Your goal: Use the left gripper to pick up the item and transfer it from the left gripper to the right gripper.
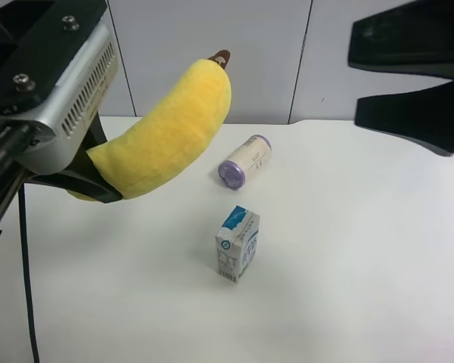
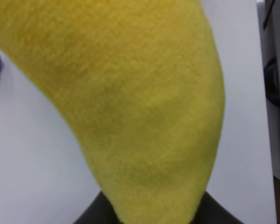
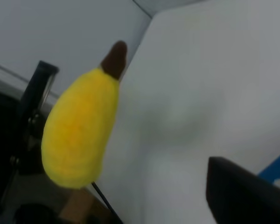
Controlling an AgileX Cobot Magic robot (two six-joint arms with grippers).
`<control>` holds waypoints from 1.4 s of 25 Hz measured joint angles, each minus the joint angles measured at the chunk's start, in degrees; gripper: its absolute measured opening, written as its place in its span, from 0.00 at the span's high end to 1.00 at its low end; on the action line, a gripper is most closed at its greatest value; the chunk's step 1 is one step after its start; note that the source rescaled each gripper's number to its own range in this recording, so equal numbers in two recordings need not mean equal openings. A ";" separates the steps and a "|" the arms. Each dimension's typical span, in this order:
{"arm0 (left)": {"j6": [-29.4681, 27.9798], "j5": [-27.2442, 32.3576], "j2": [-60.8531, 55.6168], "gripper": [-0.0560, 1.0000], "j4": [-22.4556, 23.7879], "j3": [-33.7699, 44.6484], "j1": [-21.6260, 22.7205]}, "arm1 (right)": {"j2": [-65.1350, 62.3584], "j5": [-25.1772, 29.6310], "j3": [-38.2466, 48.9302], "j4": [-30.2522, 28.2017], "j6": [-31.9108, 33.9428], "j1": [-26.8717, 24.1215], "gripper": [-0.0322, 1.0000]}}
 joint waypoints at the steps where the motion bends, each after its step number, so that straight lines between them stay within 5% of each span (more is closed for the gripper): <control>1: 0.00 -0.14 0.00 0.94 0.00 0.00 0.00 | 2.67 0.00 0.00 1.39 -1.65 1.58 0.00; 10: 0.00 -1.20 0.00 0.94 0.00 0.00 -0.07 | 19.24 -3.39 -4.56 12.51 -12.86 18.03 0.00; 17: 0.02 -1.25 0.00 0.94 0.00 0.00 -0.07 | 26.65 -8.18 -7.69 17.14 -17.89 25.06 0.01; 21: 0.02 -1.25 0.00 0.94 0.00 0.00 -0.07 | 28.46 -10.12 -8.41 17.62 -19.27 26.32 0.27; 26: -0.09 -1.25 0.00 0.94 0.00 0.00 -0.07 | 28.65 -11.25 -8.48 17.85 -19.39 26.39 0.92; 29: -1.55 -1.31 0.00 0.93 0.00 0.00 -0.07 | 28.65 -12.21 -8.48 17.91 -19.39 26.39 0.97; 32: -2.32 -1.56 0.00 0.73 0.12 0.00 -0.07 | 28.65 -12.92 -8.48 17.97 -19.39 26.39 0.97; 35: -2.89 -3.01 0.00 0.24 0.06 0.00 -0.07 | 28.65 -14.15 -8.48 17.97 -19.44 26.39 0.97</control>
